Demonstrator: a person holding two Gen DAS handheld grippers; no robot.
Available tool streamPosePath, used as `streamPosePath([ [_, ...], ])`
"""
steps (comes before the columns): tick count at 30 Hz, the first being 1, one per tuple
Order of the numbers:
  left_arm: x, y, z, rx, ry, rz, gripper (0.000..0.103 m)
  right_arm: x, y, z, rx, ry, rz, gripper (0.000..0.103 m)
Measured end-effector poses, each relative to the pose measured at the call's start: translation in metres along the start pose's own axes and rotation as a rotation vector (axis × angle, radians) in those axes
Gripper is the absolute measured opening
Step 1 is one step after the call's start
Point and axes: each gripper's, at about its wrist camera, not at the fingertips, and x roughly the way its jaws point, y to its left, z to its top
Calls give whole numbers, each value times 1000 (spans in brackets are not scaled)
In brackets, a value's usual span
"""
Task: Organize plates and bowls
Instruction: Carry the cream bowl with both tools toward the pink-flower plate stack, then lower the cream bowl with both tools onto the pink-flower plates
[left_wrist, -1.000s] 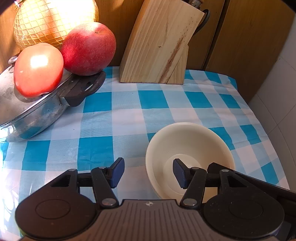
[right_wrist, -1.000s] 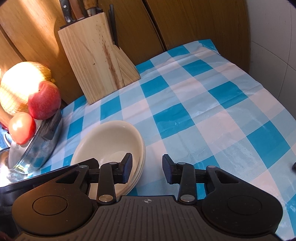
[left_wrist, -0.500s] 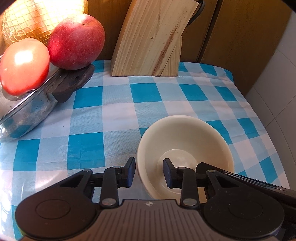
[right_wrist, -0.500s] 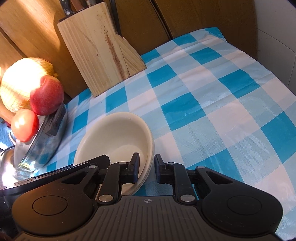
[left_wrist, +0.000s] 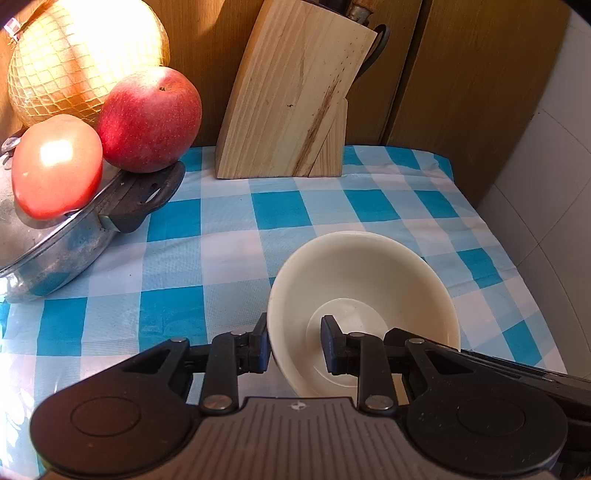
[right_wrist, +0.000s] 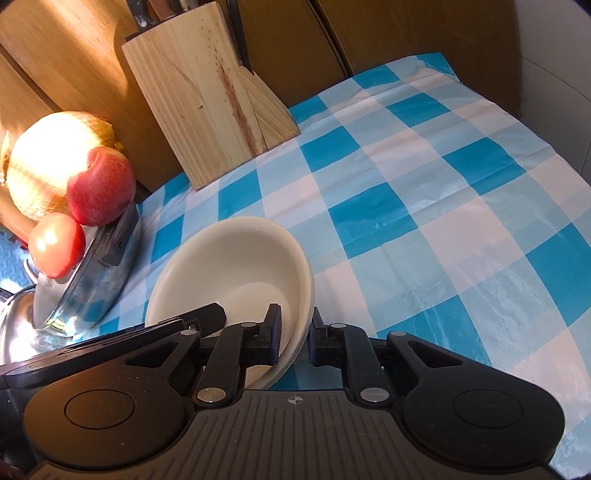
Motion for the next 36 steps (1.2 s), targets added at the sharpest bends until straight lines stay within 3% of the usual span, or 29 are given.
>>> streamPosePath([
  [9, -38, -3, -1, -16, -67, -29, 22, -32, 8, 3, -21, -77, 29, 19],
  [20, -102, -3, -32, 6, -168, -36, 22, -82, 26, -15, -89, -157, 60, 19],
  [36, -159, 11, -93, -8, -183, -38, 23, -134, 46, -74, -146, -172, 100, 20],
])
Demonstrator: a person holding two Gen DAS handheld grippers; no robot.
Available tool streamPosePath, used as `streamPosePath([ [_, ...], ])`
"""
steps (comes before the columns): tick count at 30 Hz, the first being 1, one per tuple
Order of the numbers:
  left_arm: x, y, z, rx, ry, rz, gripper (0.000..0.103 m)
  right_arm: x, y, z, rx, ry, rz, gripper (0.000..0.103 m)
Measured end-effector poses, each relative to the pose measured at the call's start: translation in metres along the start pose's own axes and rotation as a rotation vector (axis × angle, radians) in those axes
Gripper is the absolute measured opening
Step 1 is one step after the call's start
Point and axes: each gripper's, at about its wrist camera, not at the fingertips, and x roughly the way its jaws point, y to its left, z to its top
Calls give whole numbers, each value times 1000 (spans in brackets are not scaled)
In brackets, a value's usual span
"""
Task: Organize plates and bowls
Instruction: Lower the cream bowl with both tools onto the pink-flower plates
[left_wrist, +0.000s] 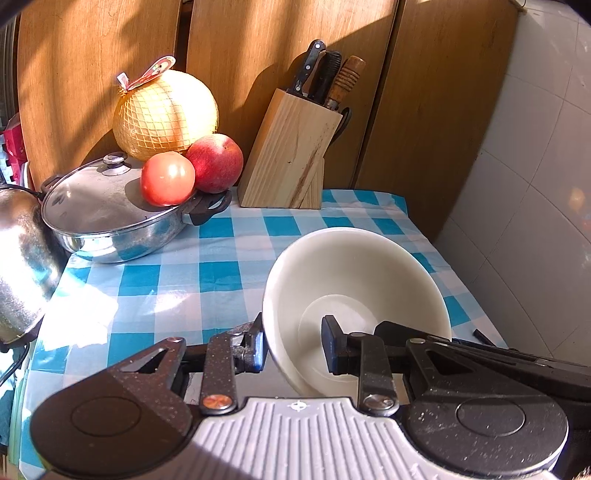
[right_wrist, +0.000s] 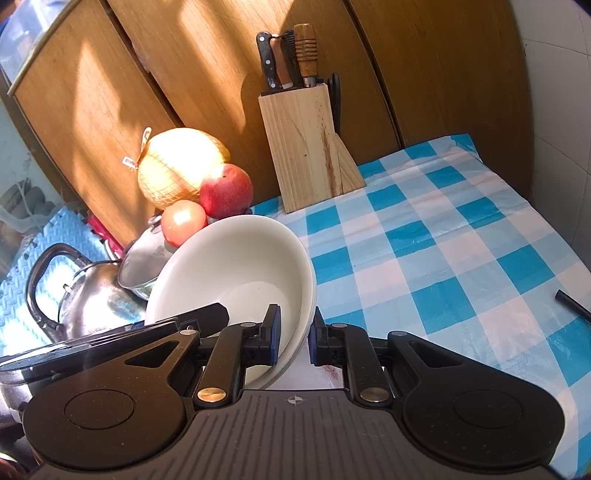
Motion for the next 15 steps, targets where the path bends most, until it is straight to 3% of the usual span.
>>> streamPosePath([
  [8, -35, 0, -28, -1, -5, 0, 24, -28, 16, -24, -35, 7, 7, 20],
  [15, -43, 6, -52, -22, 31, -10, 24, -50, 30, -45, -88, 15, -9, 20],
])
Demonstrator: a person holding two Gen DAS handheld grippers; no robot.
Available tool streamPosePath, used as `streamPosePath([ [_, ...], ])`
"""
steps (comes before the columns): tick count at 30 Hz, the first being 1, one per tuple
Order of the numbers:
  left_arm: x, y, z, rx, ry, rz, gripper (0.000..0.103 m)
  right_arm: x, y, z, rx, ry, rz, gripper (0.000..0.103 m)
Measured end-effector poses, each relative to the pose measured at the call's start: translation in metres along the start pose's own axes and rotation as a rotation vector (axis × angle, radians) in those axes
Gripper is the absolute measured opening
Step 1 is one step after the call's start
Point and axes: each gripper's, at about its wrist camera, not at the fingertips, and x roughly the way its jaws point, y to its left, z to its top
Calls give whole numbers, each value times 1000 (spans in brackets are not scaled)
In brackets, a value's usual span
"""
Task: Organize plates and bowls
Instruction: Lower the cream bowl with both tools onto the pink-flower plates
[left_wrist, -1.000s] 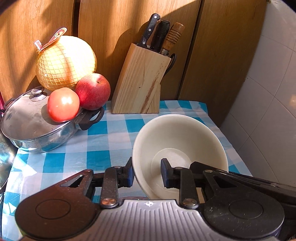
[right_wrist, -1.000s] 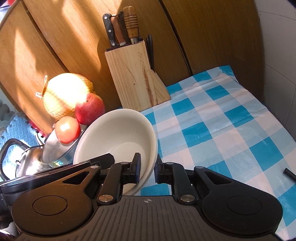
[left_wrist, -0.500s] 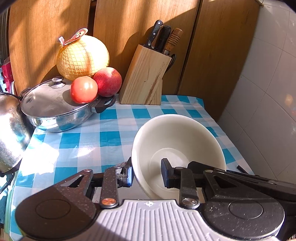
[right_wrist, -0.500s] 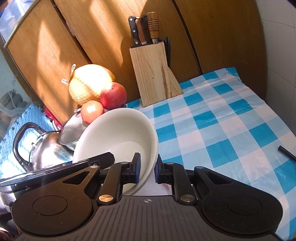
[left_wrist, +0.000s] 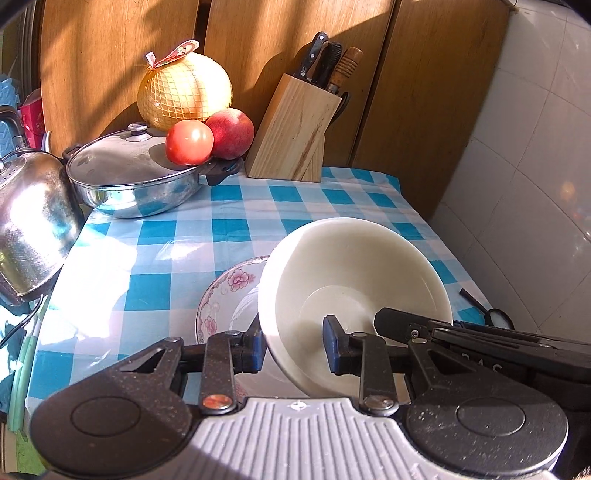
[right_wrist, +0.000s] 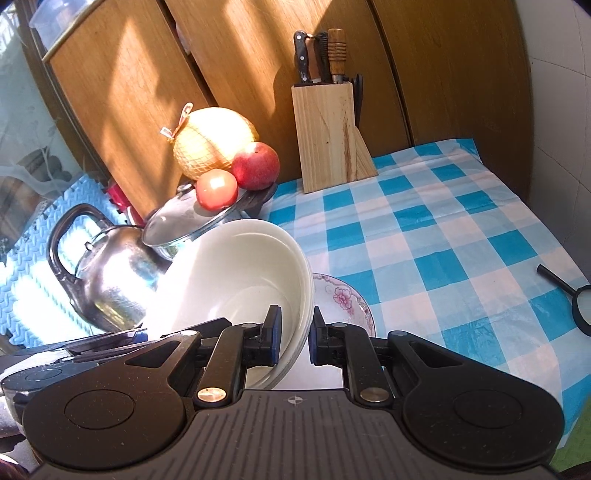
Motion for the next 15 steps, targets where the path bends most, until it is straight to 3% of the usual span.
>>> streamPosePath([
  [15, 53, 15, -8, -41, 119, 43, 24, 42, -12, -23, 39, 119, -9, 20],
])
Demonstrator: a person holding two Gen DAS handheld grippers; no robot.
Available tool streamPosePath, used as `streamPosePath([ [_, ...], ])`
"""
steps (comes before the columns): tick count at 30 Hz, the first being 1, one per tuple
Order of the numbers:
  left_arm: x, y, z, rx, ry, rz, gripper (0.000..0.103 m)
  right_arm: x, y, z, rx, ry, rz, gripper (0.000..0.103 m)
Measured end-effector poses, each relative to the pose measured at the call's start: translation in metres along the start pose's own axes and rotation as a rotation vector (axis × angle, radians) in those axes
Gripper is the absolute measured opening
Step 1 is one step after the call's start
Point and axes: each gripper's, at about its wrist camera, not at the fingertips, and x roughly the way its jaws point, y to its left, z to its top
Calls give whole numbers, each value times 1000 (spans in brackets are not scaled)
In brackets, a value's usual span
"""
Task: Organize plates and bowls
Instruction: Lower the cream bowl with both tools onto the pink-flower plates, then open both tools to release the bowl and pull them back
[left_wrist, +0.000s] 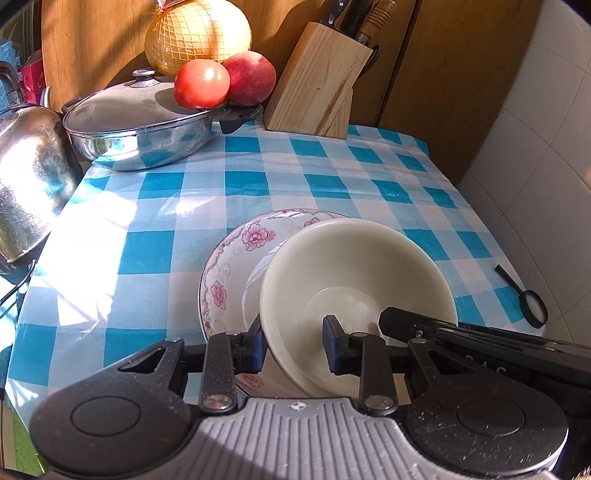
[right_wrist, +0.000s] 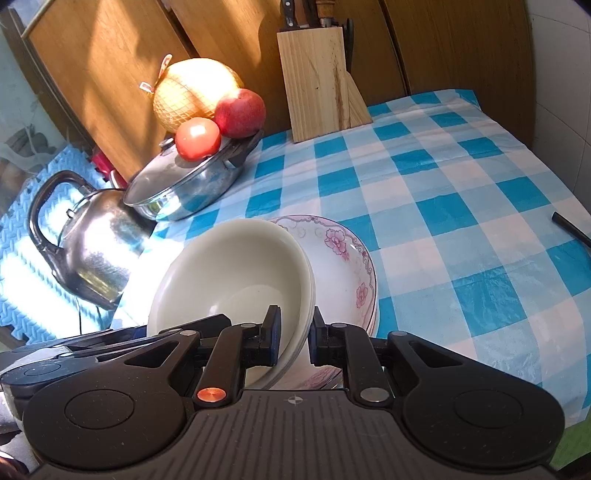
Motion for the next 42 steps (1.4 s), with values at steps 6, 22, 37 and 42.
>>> streamPosePath([
  [6, 3, 3, 0, -9, -7, 20, 24, 13, -2, 0, 0, 14, -3, 26],
  [22, -60, 17, -41, 3, -161, 58, 39, -46, 8, -23, -98, -166, -72, 44],
  [37, -51, -2, -73, 52, -88, 14, 45, -58, 14, -67, -132, -170, -102, 48],
  [42, -47, -3, -75, 56, -58, 14, 45, -56, 13, -72, -124, -150, -100, 49],
])
